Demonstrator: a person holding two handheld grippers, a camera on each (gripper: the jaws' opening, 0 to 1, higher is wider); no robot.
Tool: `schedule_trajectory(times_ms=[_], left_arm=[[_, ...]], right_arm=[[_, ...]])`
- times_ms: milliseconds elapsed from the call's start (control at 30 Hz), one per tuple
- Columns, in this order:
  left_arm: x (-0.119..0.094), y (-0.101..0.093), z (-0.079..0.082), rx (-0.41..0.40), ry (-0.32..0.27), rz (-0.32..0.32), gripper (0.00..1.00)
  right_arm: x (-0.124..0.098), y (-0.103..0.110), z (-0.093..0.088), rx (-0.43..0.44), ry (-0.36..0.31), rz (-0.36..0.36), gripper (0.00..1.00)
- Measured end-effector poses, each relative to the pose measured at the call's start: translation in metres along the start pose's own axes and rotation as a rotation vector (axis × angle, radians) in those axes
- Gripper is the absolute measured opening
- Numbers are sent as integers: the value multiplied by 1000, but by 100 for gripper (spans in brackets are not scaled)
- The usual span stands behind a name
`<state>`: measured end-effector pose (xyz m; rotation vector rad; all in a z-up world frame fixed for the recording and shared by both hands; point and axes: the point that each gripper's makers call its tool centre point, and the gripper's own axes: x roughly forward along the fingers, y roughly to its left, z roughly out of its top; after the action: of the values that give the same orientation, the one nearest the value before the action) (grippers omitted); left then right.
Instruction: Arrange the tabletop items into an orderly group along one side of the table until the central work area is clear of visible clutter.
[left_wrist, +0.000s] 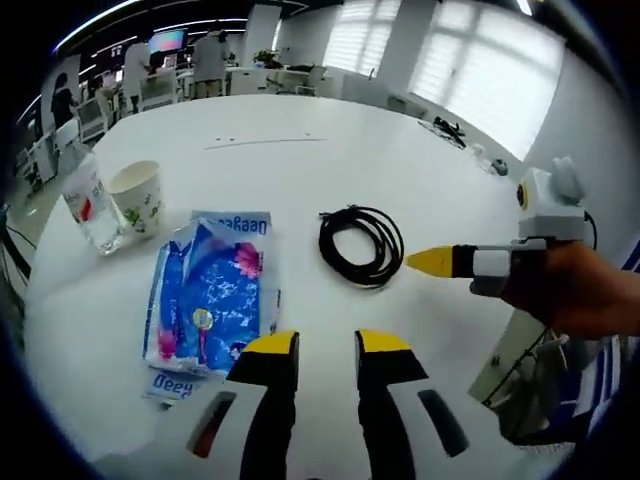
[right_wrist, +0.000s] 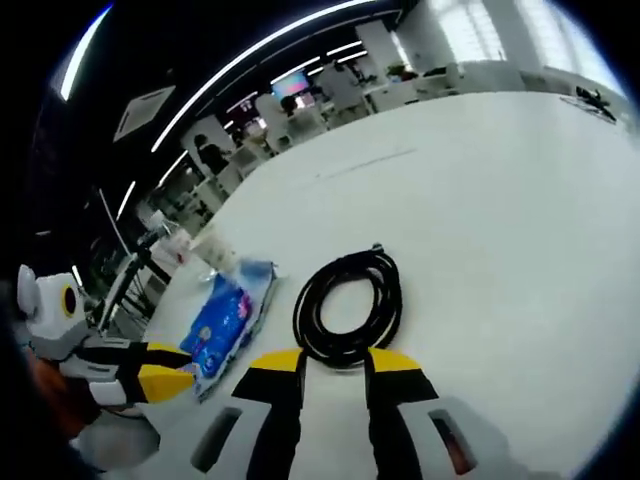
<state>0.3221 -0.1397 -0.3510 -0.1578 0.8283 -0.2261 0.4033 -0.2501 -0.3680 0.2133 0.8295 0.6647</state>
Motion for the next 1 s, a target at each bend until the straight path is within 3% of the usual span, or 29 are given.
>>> schedule_trajectory(times_ms=[500, 700, 1000], left_arm=[[-33, 49, -23, -265, -51, 122, 18], [-38, 54, -22, -338, -98, 145, 14], [-32, 65, -32, -423, -79, 174, 15]], right_arm=[[-13, 17, -29, -48, 41, 14, 21], [-16, 23, -34, -72, 46, 28, 21], [-27, 33, -41, -112, 61, 68, 22]])
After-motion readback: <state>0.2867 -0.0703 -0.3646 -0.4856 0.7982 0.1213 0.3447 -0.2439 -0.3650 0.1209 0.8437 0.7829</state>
